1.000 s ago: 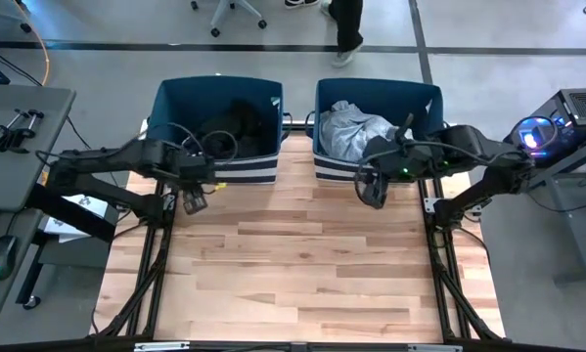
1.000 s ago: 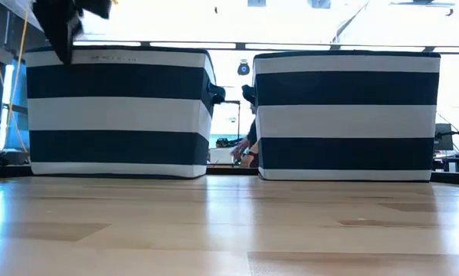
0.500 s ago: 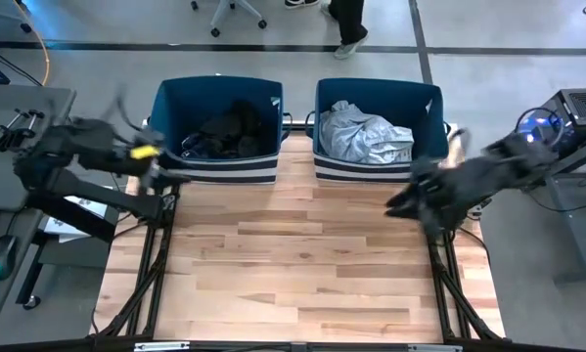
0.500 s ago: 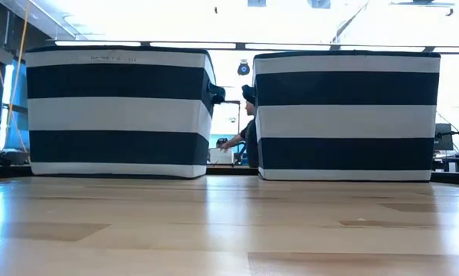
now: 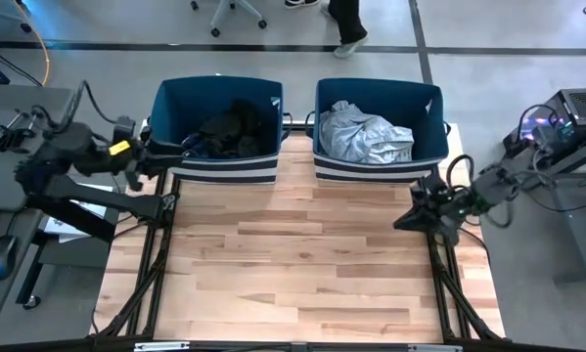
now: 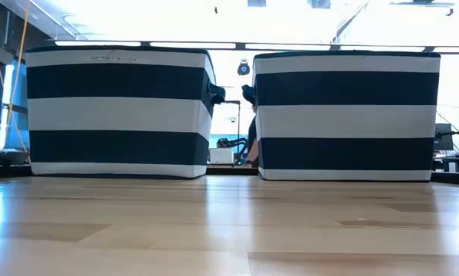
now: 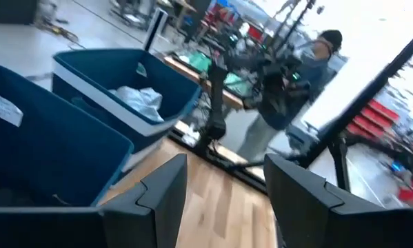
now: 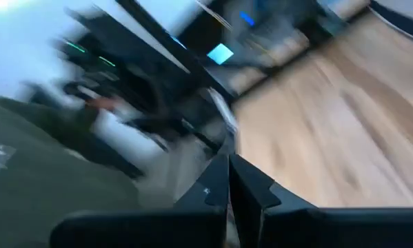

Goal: Sort clothes
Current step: Return to Home Position

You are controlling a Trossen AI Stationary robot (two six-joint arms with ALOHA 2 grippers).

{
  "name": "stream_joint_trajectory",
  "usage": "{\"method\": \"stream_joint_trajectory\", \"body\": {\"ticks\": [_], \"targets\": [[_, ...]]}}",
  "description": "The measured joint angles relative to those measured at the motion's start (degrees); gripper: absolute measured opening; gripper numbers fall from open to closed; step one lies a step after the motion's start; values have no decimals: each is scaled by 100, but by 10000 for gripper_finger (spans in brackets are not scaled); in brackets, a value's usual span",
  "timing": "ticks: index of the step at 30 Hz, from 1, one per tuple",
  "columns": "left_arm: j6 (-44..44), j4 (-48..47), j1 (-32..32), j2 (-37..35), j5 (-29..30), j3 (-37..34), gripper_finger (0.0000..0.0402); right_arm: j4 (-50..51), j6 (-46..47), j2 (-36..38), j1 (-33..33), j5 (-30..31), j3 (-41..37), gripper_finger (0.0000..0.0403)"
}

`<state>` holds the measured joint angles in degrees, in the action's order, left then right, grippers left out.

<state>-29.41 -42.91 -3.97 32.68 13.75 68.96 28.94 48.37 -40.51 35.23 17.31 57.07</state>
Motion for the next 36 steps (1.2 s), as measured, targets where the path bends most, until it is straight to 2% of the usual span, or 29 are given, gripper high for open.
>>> {"method": "stream_joint_trajectory", "body": {"ticks": [2,6,12,16,19,27,30,35,36], "targets": [[0,385,0,40,212,-233,181,-934,-330,492,-113,-99,-747,1],[2,1057,4,147,520,-627,181,-1880,-969,1548,-487,-361,-1947,0],[-188,1530,7,189,1092,-838,181,-2129,-1382,3192,-1070,-1063,-2950,0],[-221,1646,9,281,1151,-838,181,-2042,-1717,4054,-1292,-1318,-3334,0],[-298,1665,13,377,1229,-838,181,-1739,-1997,4028,-1384,-1523,-3424,0],[-337,1897,21,854,1257,-838,181,-2032,-2389,4041,-1610,-1810,-3931,0],[-337,2090,20,1020,1227,-838,181,-2483,-2238,4041,-1717,-2005,-4449,0],[-307,2506,19,1183,1018,-838,181,-4308,-1738,4028,-1960,-2453,-5578,0],[-307,2570,17,1199,960,-838,181,-4270,-1728,4028,-2036,-2437,-5653,0]]}}
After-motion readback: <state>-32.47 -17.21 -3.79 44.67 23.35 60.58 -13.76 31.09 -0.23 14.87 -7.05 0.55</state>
